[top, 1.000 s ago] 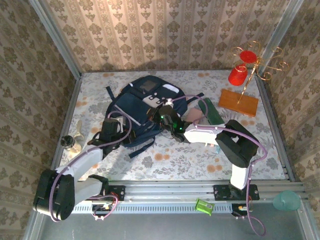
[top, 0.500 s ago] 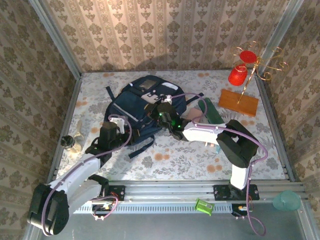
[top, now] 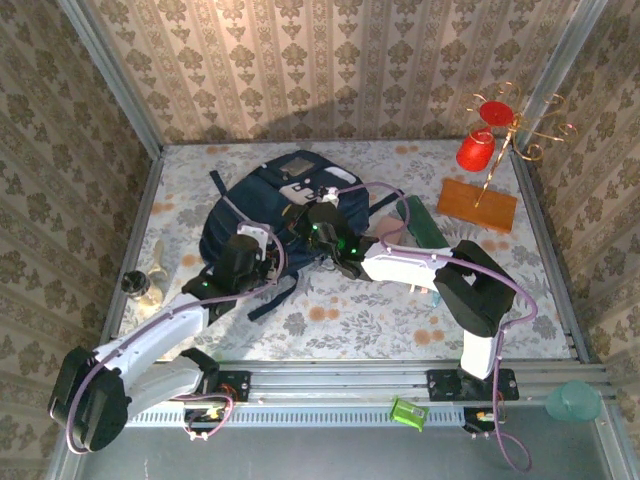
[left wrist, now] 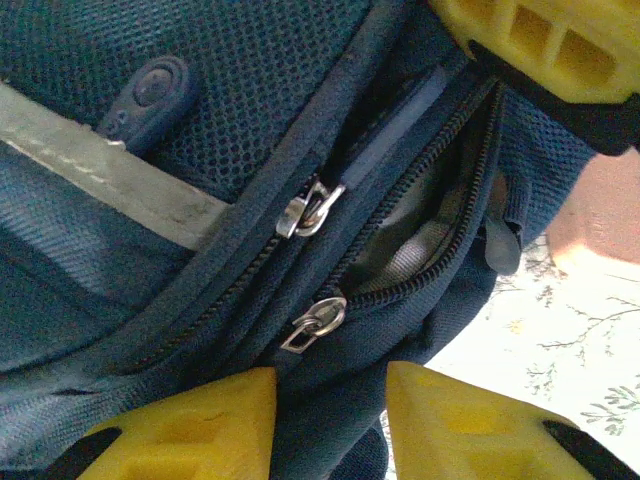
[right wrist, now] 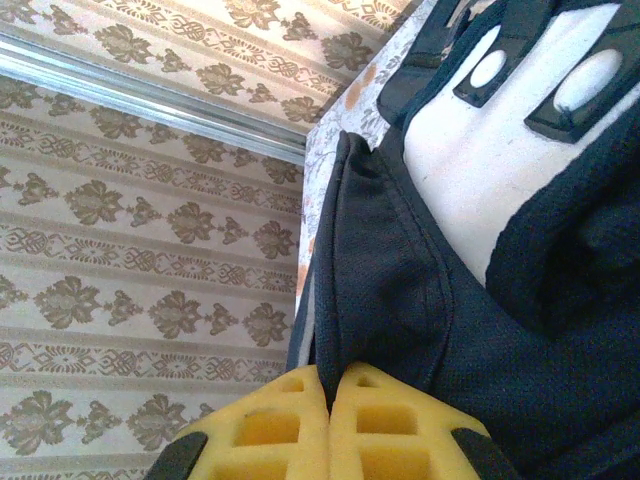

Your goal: Pack the student bag

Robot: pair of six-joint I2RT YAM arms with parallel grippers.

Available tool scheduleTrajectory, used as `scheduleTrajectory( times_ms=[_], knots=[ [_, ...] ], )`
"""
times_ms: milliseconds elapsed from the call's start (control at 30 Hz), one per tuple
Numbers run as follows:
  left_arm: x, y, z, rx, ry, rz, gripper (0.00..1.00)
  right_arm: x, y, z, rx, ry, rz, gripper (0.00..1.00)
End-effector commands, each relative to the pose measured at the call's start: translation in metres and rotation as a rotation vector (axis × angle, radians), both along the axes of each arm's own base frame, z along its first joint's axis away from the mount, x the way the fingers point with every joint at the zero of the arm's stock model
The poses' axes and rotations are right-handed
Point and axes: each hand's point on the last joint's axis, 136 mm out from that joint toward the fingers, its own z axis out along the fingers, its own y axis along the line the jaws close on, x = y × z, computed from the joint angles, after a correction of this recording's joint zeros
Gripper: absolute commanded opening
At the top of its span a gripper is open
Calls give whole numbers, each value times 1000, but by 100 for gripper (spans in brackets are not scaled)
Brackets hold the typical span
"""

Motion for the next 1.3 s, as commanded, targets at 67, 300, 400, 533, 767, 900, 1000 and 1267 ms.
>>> scheduleTrajectory(
  times_ms=[67, 300, 400, 533, 767, 900, 1000, 1267],
  knots=[
    [10, 29, 18, 142, -70, 100, 38, -6, 3, 121, 221, -207, -3, 0],
    [8, 51, 36, 253, -114, 128, 39, -6, 0, 133, 222, -217, 19, 0],
    [8, 54, 41, 279, -129, 132, 39, -6, -2, 133, 200, -209, 35, 0],
    [10, 48, 35, 314, -93, 88, 41, -5, -5, 131, 189, -192, 45, 0],
    [-2, 30, 39, 331, -121, -5, 56, -1, -13, 133, 182, -186, 36, 0],
    [0, 27, 32, 422, -118, -19, 62, 1, -15, 138, 184, -189, 42, 0],
    [6, 32, 31, 469, -118, 24, 61, 1, -18, 141, 183, -194, 41, 0],
    [22, 41, 28, 591, -139, 72, 54, 2, -27, 133, 174, -181, 38, 0]
  ],
)
